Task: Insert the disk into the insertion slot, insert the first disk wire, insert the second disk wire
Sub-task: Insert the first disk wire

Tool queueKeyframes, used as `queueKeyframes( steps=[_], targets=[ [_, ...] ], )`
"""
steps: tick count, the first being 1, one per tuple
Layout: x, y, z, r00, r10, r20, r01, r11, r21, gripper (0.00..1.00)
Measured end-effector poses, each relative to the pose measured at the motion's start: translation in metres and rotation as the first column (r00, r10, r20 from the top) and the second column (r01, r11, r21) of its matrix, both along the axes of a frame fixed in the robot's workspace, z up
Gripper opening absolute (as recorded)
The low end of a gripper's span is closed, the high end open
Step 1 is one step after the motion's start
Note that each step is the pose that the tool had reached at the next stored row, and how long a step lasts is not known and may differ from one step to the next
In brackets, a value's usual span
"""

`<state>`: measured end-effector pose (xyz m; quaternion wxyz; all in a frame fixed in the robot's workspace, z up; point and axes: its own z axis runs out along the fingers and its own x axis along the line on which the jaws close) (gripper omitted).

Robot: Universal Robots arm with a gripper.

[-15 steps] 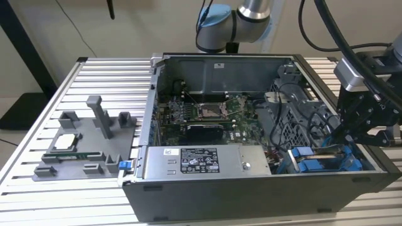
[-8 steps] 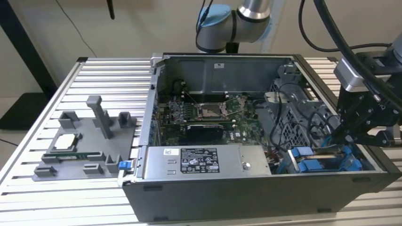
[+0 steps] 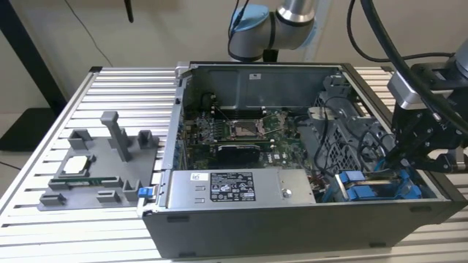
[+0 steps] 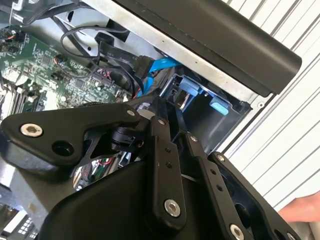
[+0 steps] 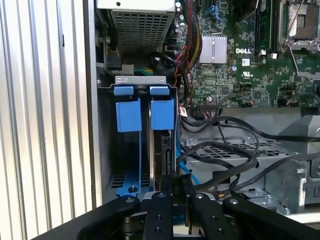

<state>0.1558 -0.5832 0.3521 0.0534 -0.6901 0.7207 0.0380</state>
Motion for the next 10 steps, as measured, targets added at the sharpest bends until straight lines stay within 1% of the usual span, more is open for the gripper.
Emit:
queueKeyframes(
  steps=[10],
  targets=[
    [0.0,0.0,-0.0062,1.0,-0.001,0.0,0.001,1.0,0.0,0.0]
  ],
)
